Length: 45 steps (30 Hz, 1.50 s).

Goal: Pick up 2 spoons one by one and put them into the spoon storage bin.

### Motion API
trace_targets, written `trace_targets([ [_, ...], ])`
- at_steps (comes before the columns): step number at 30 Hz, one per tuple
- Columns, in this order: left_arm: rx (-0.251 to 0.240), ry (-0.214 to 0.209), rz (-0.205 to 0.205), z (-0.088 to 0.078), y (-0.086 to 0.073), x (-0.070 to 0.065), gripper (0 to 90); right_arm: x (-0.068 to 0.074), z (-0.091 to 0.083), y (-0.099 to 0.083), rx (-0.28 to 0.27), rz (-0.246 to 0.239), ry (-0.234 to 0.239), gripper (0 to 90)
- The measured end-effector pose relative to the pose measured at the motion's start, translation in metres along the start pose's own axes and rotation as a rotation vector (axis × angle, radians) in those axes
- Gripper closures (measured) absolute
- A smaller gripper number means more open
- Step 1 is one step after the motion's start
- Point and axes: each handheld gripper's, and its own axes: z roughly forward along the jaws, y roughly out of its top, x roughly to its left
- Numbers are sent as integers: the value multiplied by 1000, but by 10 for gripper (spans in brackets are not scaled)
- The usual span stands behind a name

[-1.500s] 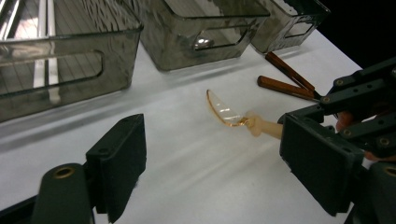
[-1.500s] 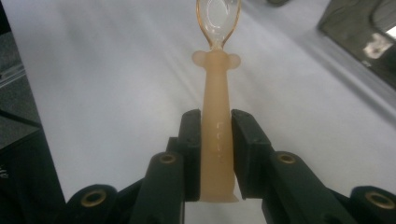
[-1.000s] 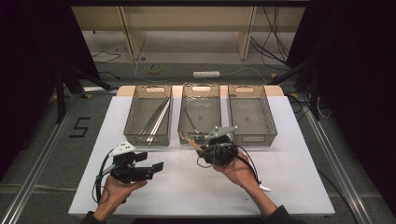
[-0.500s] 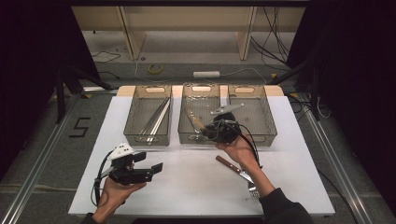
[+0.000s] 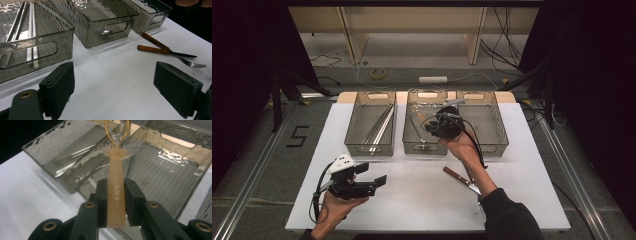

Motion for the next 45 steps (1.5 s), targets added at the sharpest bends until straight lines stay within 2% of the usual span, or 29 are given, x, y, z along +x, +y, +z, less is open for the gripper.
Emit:
trace_targets([
  [11, -33, 4, 20, -2, 0, -2, 167, -13, 25, 1, 43, 54, -47, 751],
  [18, -33, 4, 53, -1, 0, -4, 165, -18, 38, 0, 60, 76, -53, 750],
  [31, -35, 11, 65, -1, 0, -4, 164, -18, 51, -3, 95, 100, -59, 748],
  [37, -30, 13, 69, -1, 0, -5, 162, -15, 57, -5, 118, 105, -55, 744],
  [41, -31, 13, 66, -1, 0, -4, 162, -13, 59, -6, 123, 105, -32, 729],
  [45, -27, 14, 69, -1, 0, -4, 161, -15, 55, -5, 113, 120, 1, 655],
])
